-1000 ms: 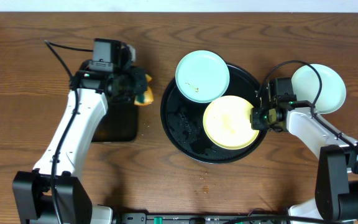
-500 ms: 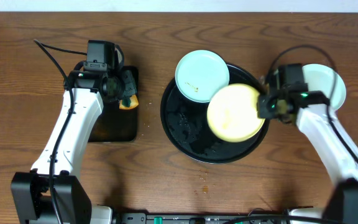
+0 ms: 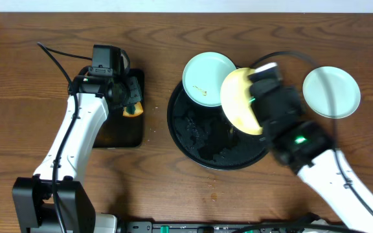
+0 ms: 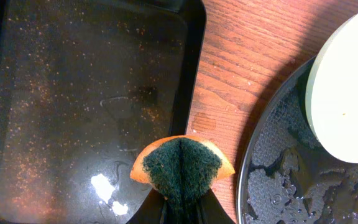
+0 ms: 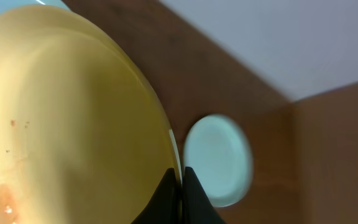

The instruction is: Clean dirty plates on tray and stack at the side

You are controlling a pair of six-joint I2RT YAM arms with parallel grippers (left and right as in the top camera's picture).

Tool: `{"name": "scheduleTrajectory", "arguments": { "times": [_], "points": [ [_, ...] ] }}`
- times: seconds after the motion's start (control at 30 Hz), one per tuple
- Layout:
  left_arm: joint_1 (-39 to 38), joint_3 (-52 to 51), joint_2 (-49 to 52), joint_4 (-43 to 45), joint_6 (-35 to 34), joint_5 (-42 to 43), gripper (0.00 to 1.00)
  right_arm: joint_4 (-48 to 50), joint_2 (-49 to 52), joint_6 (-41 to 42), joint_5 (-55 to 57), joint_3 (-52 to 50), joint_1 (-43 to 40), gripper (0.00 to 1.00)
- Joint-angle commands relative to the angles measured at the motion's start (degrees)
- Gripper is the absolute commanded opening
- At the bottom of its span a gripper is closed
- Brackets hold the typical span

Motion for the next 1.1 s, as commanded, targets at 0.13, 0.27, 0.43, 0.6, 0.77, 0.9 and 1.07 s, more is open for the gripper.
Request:
{"name": "scheduleTrajectory", "arguments": {
  "times": [0.13,0.27,0.43,0.6,0.77,0.9,1.07],
  "points": [
    [0.35,-0.68,0.85,-0.22,2.34,2.95,0.07,5.29,9.09,-11.87,30.49,0.59,12.41,0.01],
    [0.35,-0.68,0.85,-0.2,2.51,4.31,0.07,6.16,13.94,-10.54,30.32,0.59,13.75,0.01],
    [0.31,-0.68,0.85,-0.2,2.51,6.08,0.07,4.33,14.88,-3.19,15.34,0.61,12.83,0.01],
    [0.17,-0.68,0.85,-0.17,2.51,10.4,0.07,-0.81,10.16,8.44,-5.25,0.63,7.52,0.01],
    [-1.81,-0.66,0.85,0.31,2.49,15.06,0.08,-6.97,3.17,11.74,-25.73,0.63,-3.74,0.01],
    [-6.56,-0.68,0.85,2.21,2.51,14.97,0.07,-10.97,2.95,11.69,-41.57,-0.26,-15.19,0.01],
    [-13.44,-0.68,0.85,6.64,2.49,14.75,0.08,-7.5,4.59,10.82,-49.27,-6.6,-23.71,0.01]
  ]
}}
